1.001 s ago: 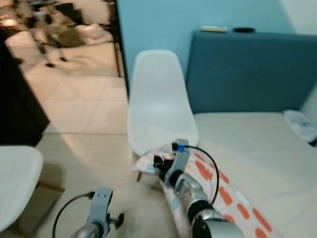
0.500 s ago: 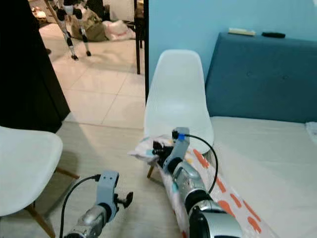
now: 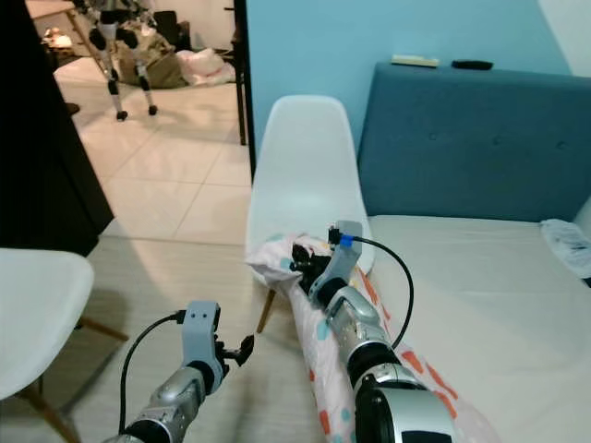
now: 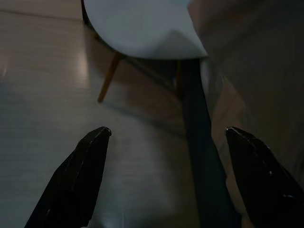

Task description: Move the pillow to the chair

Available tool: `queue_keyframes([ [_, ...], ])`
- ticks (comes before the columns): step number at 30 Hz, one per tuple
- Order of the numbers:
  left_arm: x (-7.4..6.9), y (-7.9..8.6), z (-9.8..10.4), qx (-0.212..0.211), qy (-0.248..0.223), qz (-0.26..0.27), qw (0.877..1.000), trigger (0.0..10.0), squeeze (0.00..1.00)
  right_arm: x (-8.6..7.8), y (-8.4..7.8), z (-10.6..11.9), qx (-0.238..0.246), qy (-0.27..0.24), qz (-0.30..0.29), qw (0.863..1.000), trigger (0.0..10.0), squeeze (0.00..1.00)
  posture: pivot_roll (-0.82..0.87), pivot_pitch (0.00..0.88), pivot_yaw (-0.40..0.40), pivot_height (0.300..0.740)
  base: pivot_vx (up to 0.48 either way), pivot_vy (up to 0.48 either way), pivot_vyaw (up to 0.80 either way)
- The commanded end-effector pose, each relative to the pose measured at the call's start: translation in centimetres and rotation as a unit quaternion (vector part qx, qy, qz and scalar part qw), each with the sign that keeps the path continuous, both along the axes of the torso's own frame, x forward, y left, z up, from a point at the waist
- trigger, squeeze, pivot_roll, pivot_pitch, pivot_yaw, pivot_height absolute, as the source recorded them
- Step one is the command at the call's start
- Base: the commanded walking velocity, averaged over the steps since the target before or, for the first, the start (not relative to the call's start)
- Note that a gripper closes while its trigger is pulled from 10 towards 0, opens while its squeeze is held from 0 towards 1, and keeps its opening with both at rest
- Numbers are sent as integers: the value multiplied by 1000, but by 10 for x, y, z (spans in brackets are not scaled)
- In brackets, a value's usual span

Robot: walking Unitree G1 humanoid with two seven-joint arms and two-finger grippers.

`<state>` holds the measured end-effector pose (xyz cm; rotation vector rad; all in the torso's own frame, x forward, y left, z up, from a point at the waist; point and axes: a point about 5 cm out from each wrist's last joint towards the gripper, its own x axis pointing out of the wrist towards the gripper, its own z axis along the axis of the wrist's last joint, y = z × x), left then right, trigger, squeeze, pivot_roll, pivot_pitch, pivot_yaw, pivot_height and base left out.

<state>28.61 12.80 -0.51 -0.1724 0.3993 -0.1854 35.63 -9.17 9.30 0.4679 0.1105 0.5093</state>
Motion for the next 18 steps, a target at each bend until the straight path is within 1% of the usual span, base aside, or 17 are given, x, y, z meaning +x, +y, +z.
queue_keyframes([
  [1, 6, 10, 6, -4, -18, 15, 1000, 10000, 0, 10, 3, 25, -1, -54, -2, 999, 10000, 0, 108, 0, -82, 740, 0, 0, 0],
  [7, 12, 14, 14, -10, -42, 23, 999, 10000, 0, 14, 2, 34, 5, -69, -5, 998, 10000, 0, 110, 0, -83, 740, 0, 0, 0],
  [10, 17, 16, 21, -15, -59, 30, 998, 10000, 0, 16, 2, 41, 11, -82, -5, 997, 10000, 0, 110, 0, -85, 740, 264, 0, 0],
  [11, 22, 16, 28, -18, -76, 31, 996, 10000, 0, 18, 3, 48, 11, -96, -3, 995, 10000, 0, 109, 0, -85, 740, 307, 0, 0],
  [13, 24, 16, 31, -19, -84, 31, 996, 10000, 0, 19, 3, 51, 10, -102, -2, 995, 10000, 0, 109, 0, -86, 740, 307, 0, 0],
  [14, 28, 16, 37, -23, -99, 29, 994, 10000, 0, 20, 3, 56, 6, -113, -3, 994, 10000, 0, 108, 0, -87, 740, 330, 0, 0],
  [18, 35, 13, 48, -29, -125, 24, 991, 10000, 0, 24, -2, 65, -3, -129, -13, 992, 10000, 0, 109, 0, -87, 740, 333, 0, 0],
])
